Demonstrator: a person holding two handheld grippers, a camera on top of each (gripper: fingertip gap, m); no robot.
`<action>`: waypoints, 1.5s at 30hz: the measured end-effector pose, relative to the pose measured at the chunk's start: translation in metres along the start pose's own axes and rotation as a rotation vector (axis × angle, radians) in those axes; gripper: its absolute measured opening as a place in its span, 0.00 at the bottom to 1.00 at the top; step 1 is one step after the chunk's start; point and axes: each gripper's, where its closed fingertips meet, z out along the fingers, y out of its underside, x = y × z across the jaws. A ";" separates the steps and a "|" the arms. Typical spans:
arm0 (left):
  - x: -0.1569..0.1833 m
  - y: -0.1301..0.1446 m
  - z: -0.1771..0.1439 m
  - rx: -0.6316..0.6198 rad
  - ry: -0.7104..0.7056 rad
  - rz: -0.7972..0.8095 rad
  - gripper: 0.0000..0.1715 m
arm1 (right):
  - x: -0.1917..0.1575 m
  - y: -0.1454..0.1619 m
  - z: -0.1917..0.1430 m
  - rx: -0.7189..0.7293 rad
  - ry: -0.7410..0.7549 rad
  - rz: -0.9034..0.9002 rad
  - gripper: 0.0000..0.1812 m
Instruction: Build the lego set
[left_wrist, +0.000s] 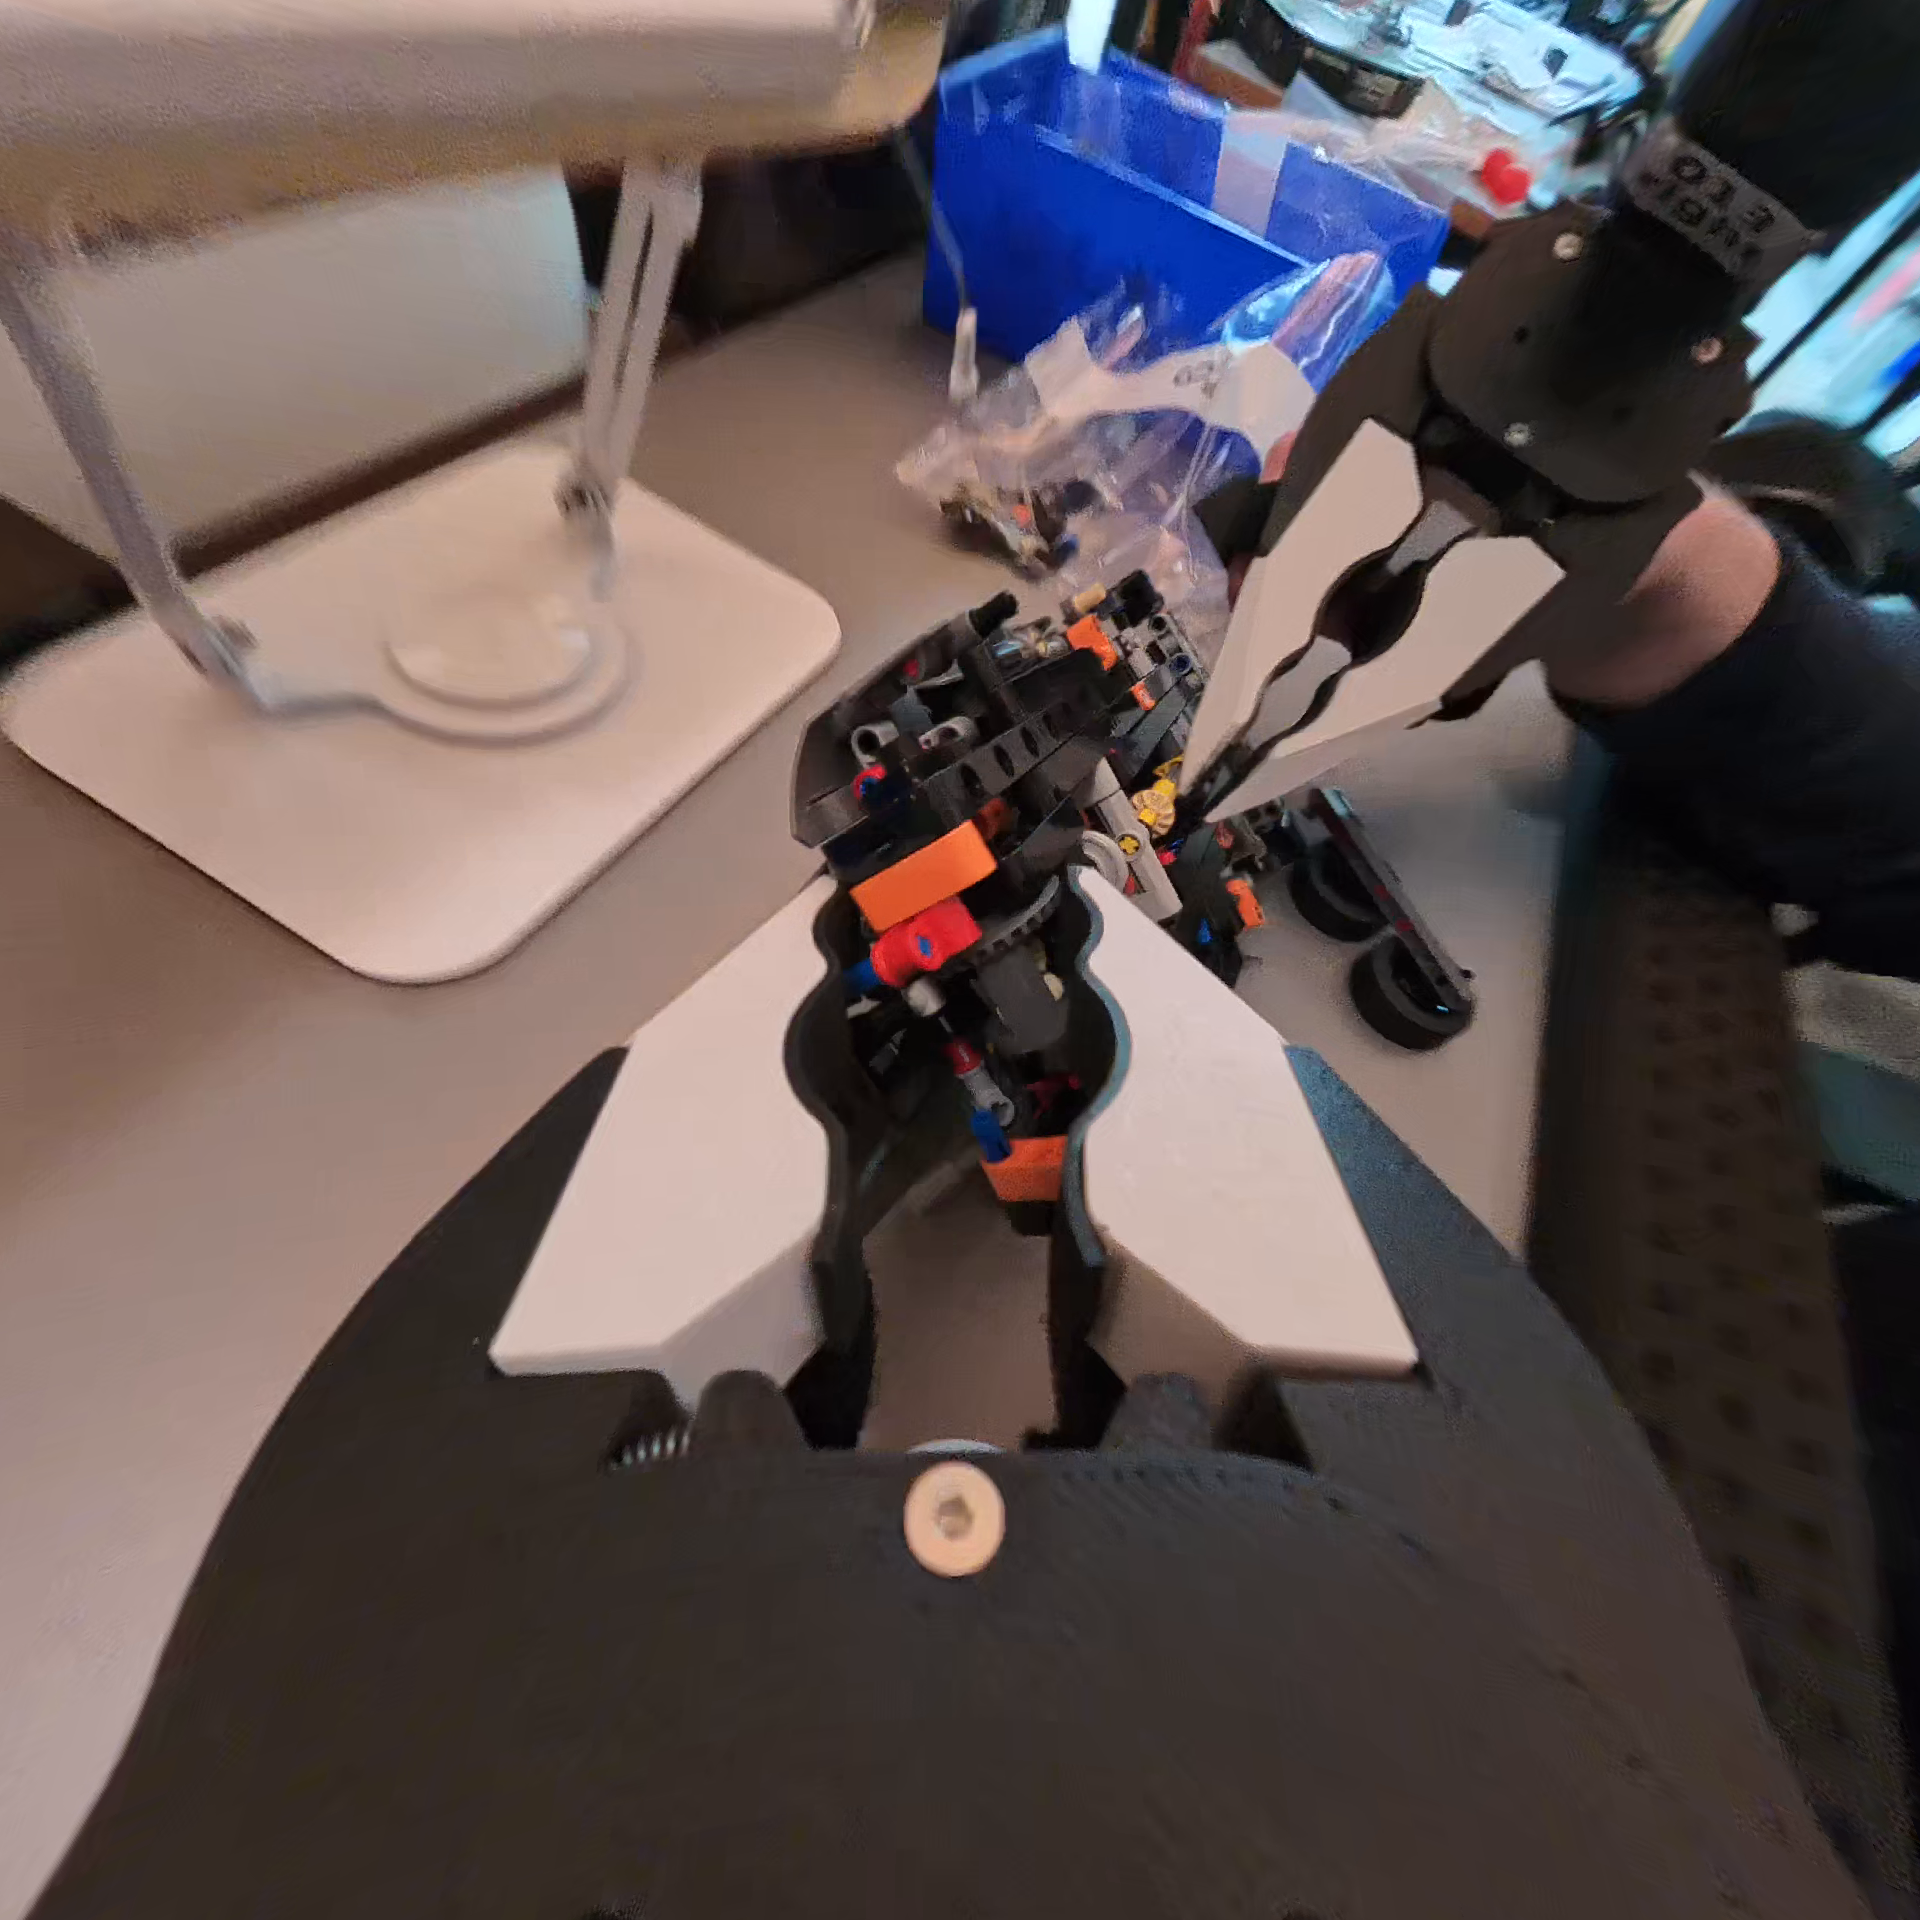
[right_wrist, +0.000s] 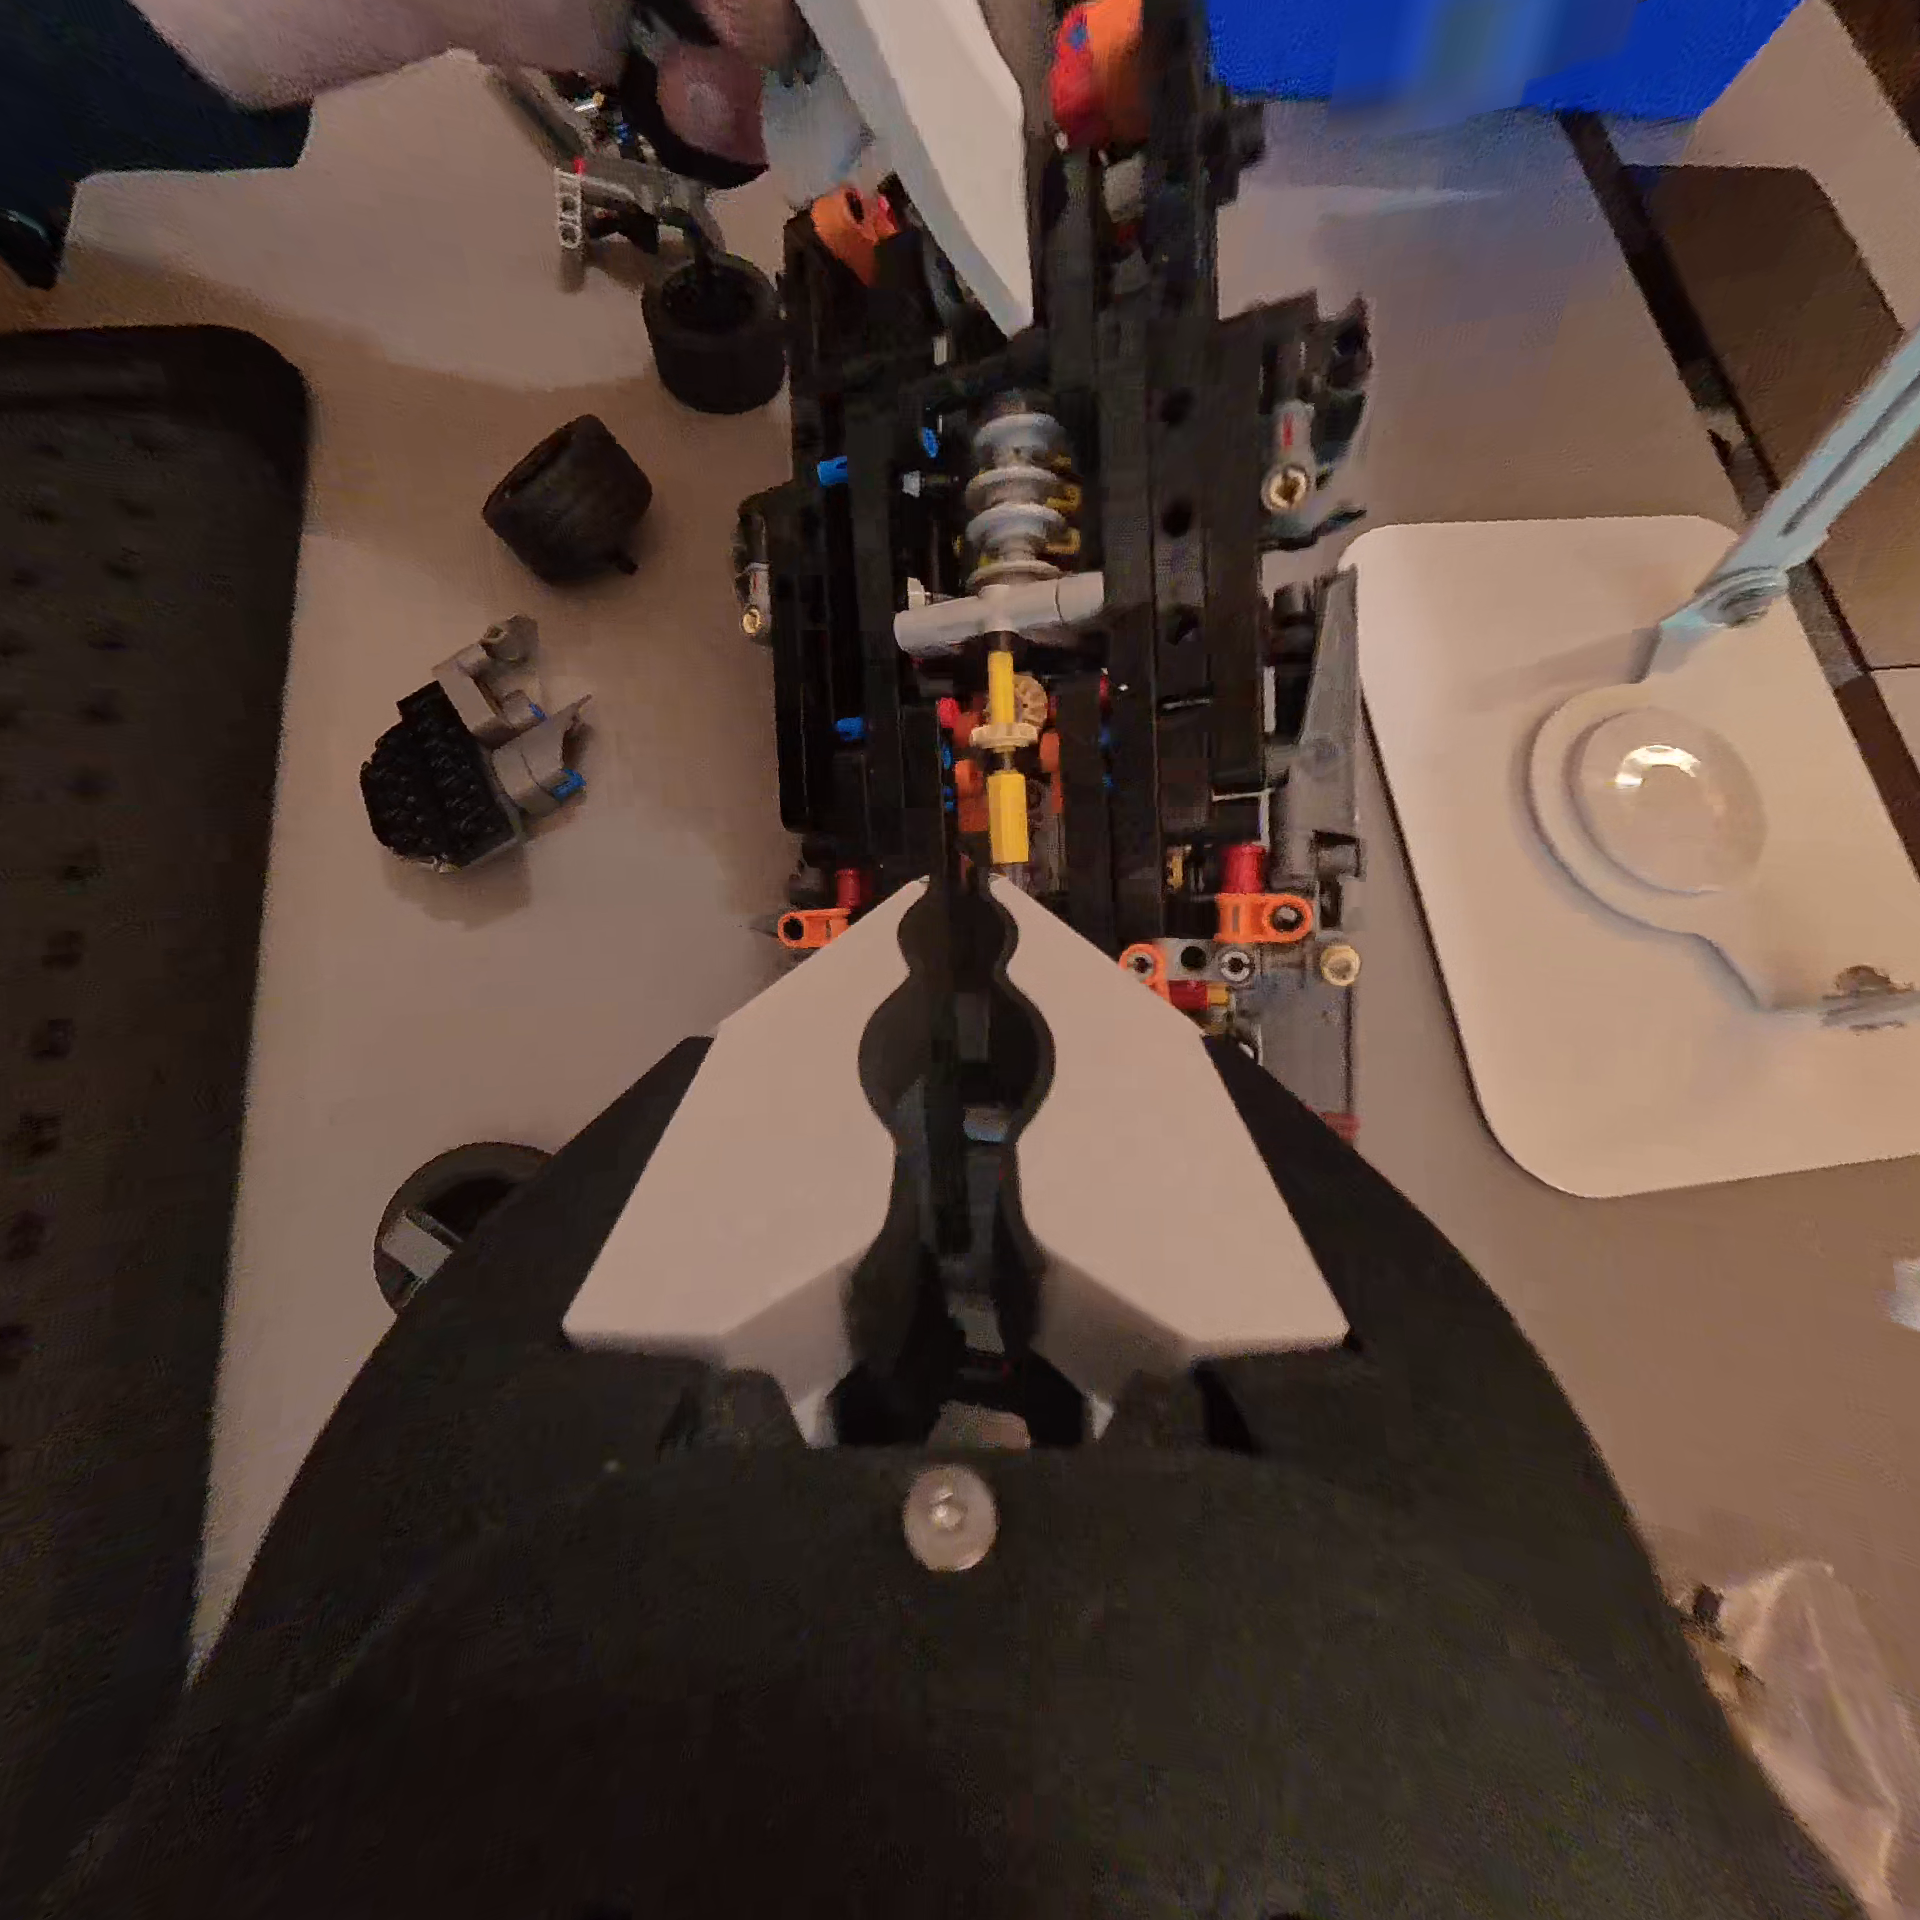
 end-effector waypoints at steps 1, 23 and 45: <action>0.005 -0.009 -0.002 0.027 -0.043 0.083 0.20 | 0.004 -0.001 -0.005 0.015 0.015 0.001 0.01; 0.073 0.046 0.031 -0.087 -0.229 0.583 0.14 | 0.000 -0.029 -0.030 0.109 0.007 0.114 0.14; 0.104 -0.002 0.009 0.096 -0.013 0.449 0.10 | -0.012 -0.029 -0.026 0.101 -0.046 0.155 0.14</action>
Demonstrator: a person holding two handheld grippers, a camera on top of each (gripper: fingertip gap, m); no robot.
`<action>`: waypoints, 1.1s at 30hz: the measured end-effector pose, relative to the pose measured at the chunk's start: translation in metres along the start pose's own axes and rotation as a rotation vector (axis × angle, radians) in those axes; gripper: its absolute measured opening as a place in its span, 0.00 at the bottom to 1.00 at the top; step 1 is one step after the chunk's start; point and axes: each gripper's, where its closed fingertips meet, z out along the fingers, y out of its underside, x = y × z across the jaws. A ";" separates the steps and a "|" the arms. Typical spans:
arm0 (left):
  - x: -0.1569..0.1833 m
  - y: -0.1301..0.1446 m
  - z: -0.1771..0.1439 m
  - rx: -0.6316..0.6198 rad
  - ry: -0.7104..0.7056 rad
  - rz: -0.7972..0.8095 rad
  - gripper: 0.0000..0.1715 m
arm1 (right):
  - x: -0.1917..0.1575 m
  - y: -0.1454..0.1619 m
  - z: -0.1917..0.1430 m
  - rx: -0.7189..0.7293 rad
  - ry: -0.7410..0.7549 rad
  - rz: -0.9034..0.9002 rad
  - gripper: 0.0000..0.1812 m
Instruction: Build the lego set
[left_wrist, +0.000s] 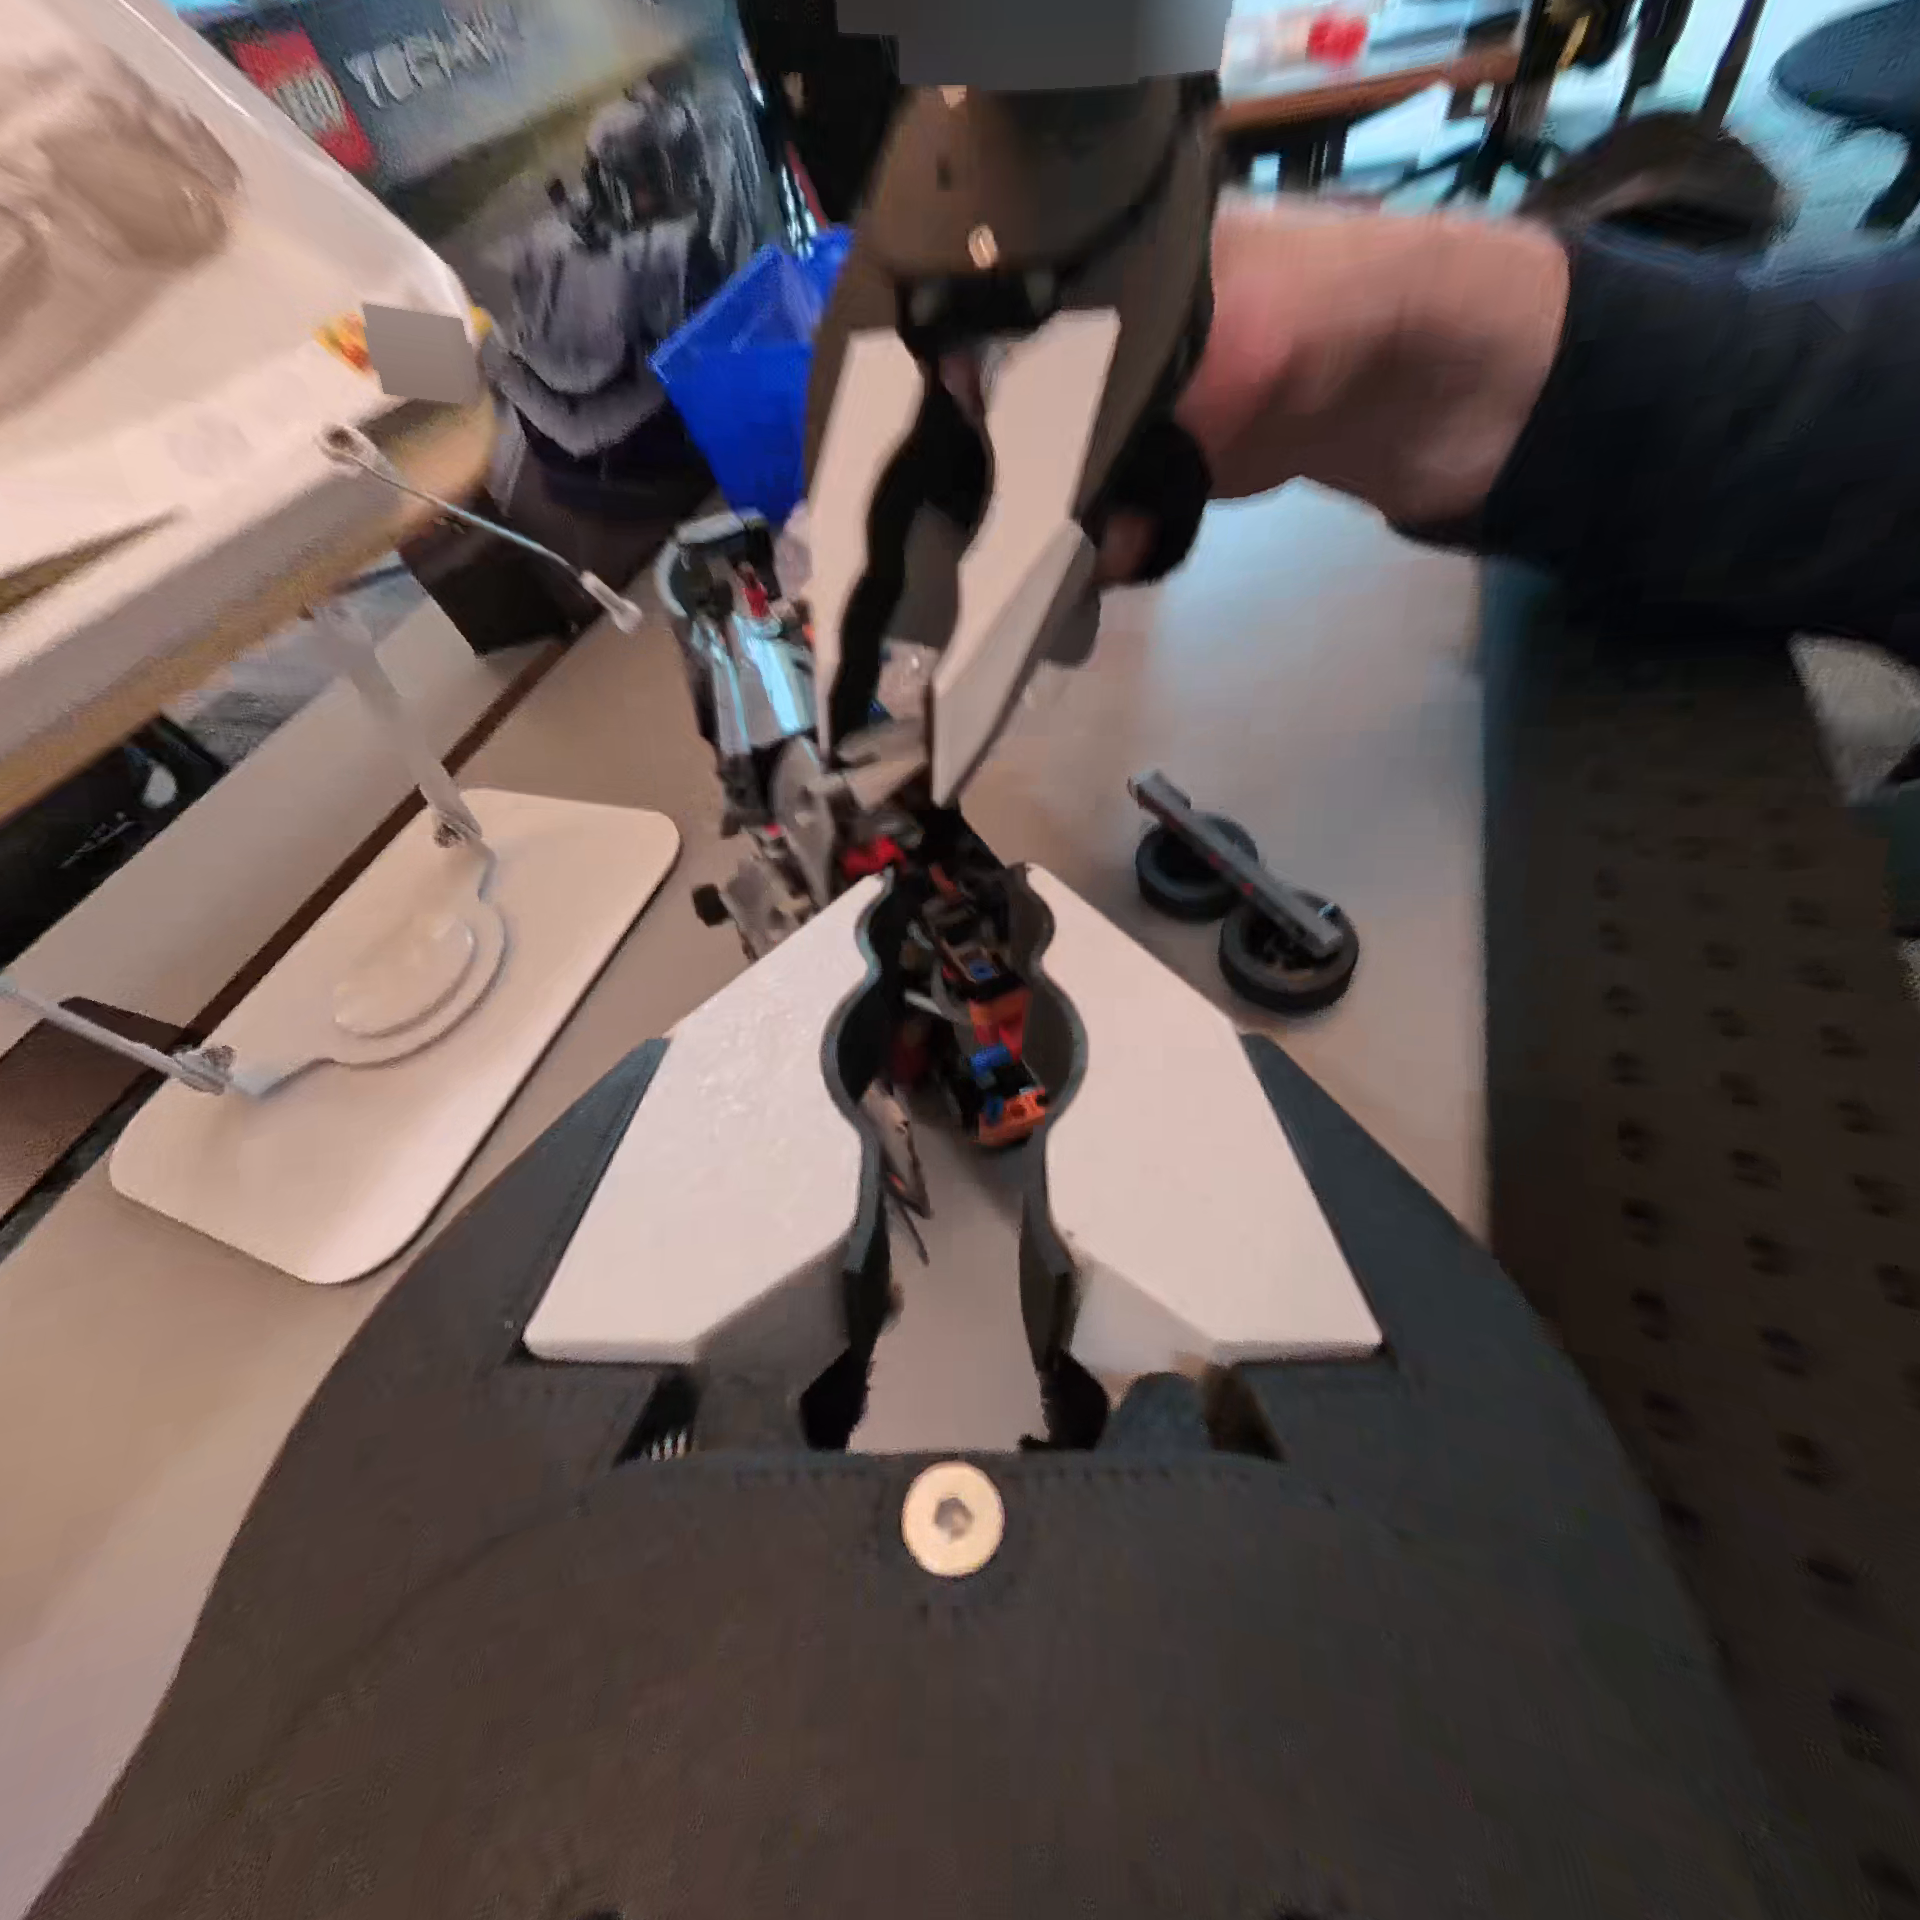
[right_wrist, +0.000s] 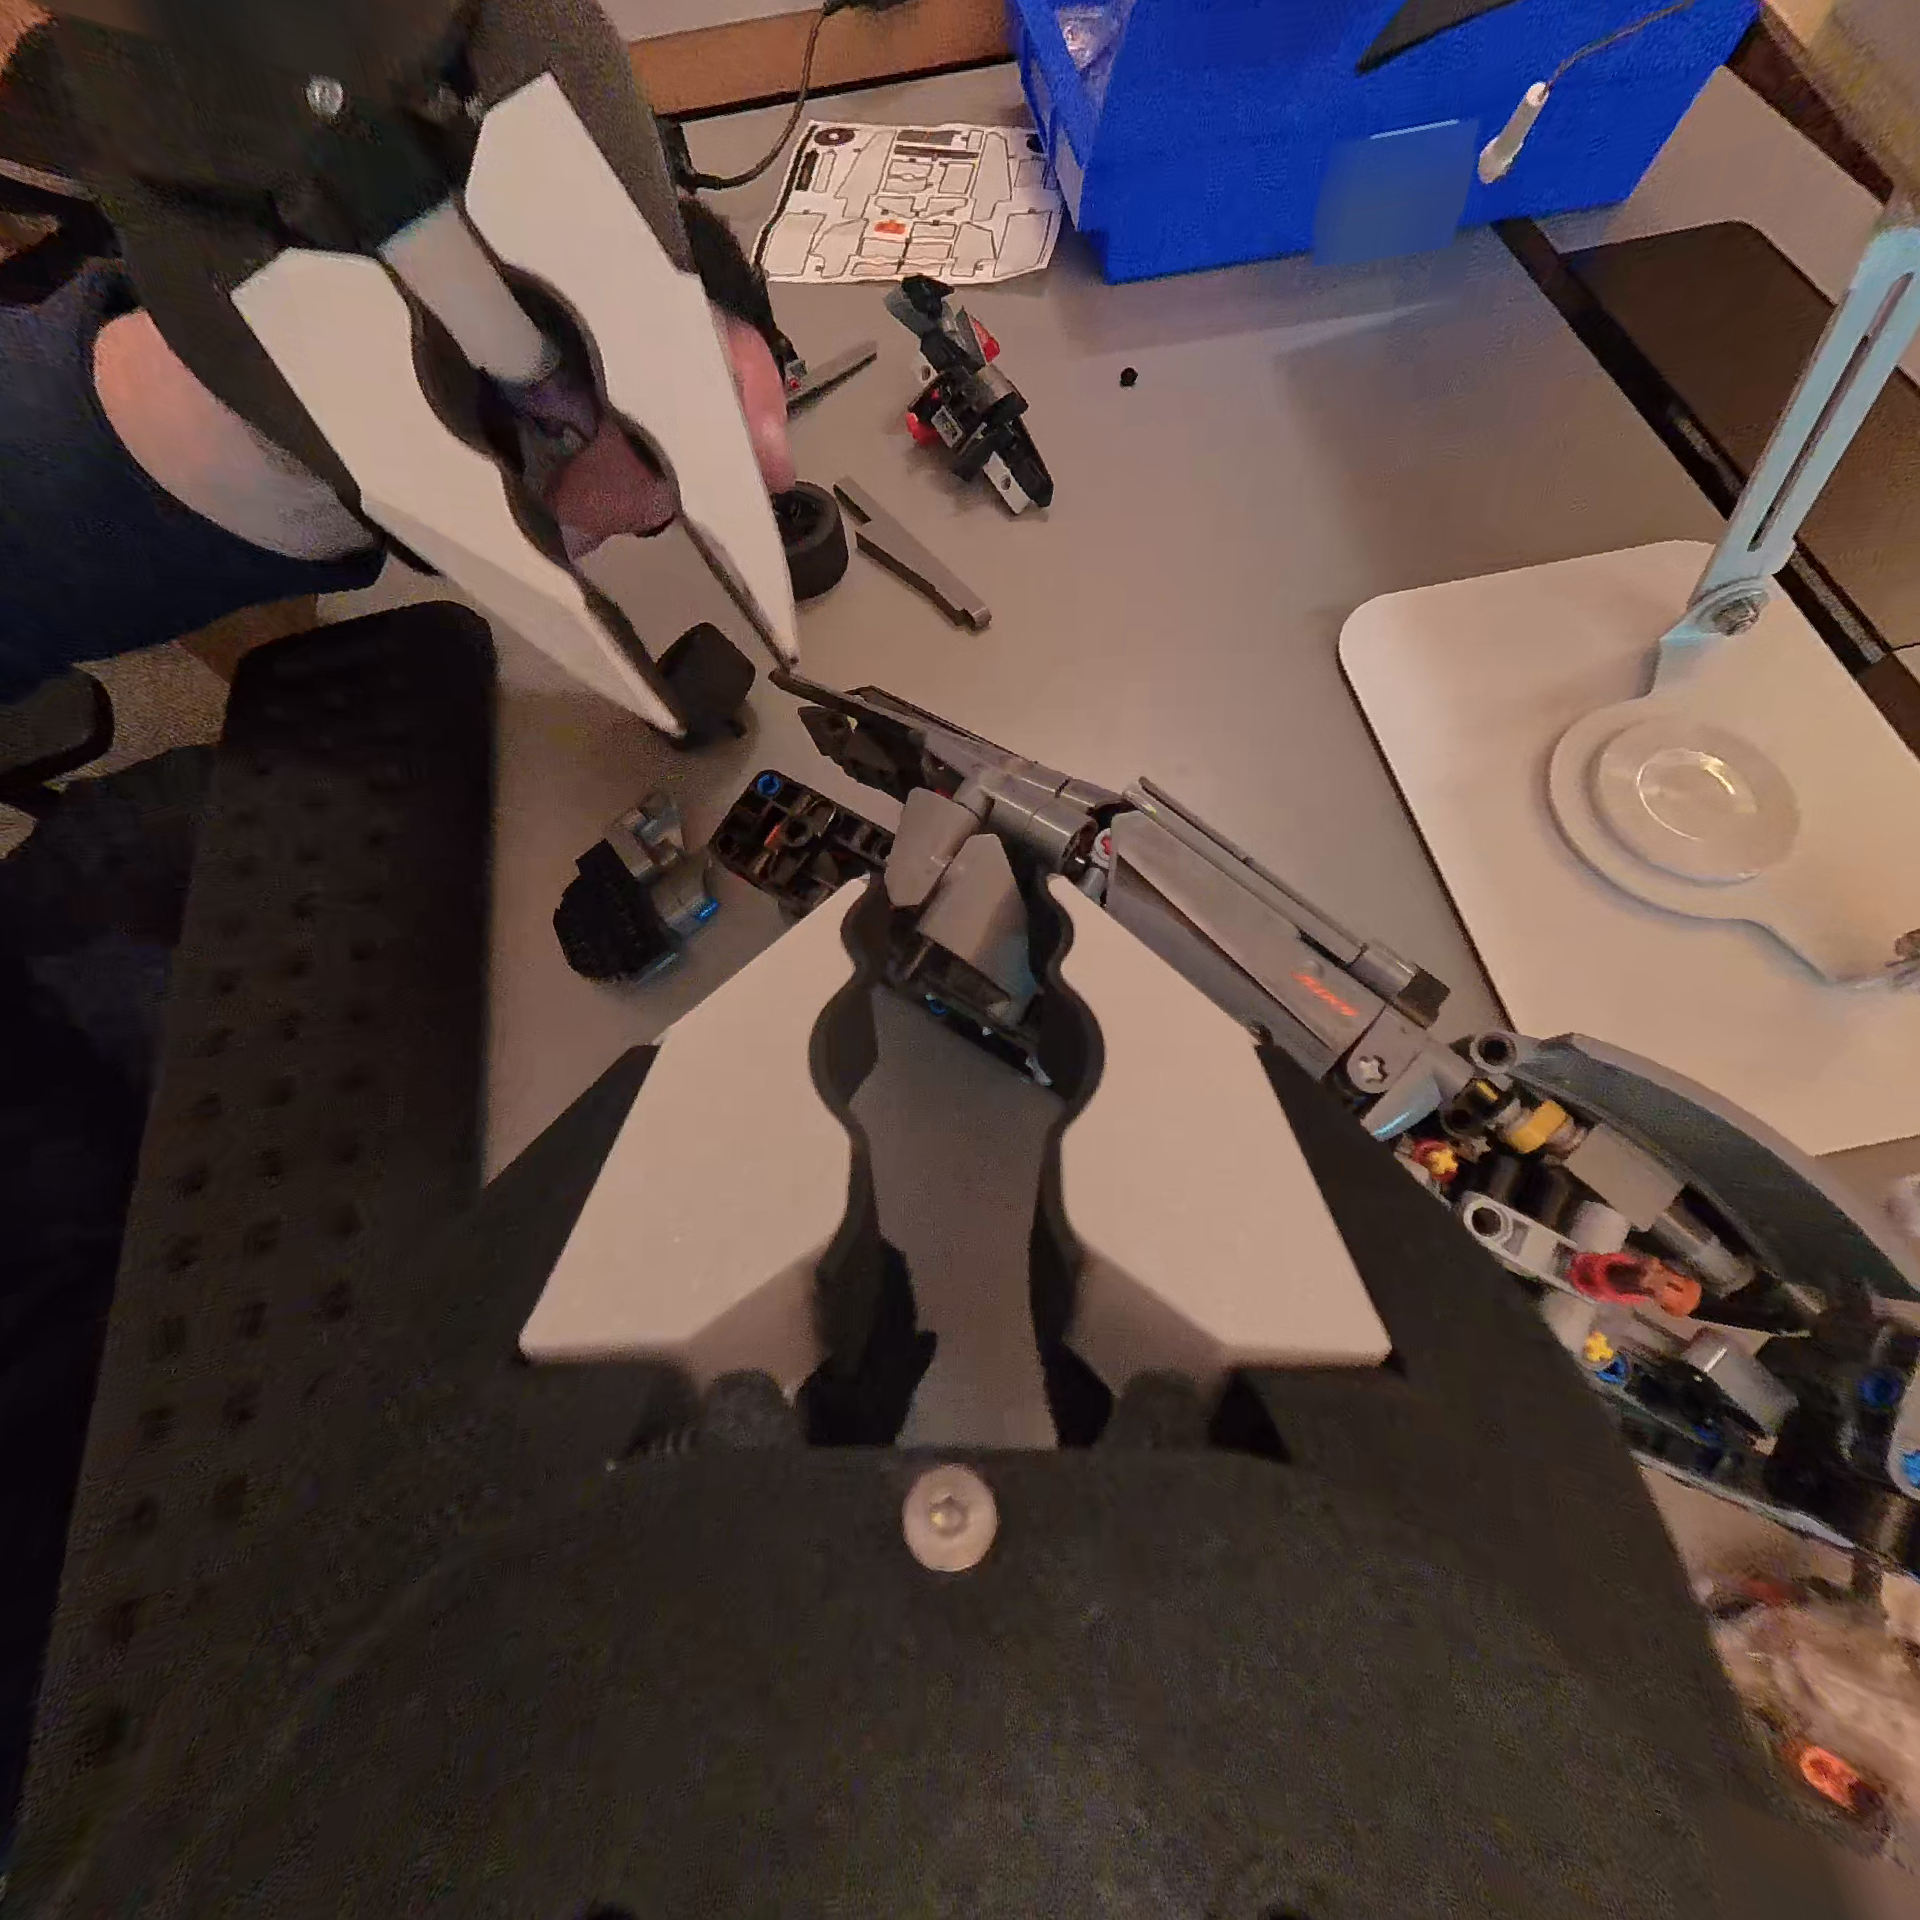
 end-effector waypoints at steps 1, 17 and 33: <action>-0.009 -0.005 -0.002 -0.001 -0.025 -0.008 0.10 | 0.000 0.000 0.000 0.003 -0.002 0.002 0.14; -0.051 0.019 0.031 -0.300 -0.364 0.217 0.00 | 0.008 -0.008 0.010 0.040 0.108 0.017 0.13; -0.070 0.022 0.032 -0.288 -0.454 0.133 0.01 | 0.016 -0.015 0.017 0.084 0.195 0.099 0.11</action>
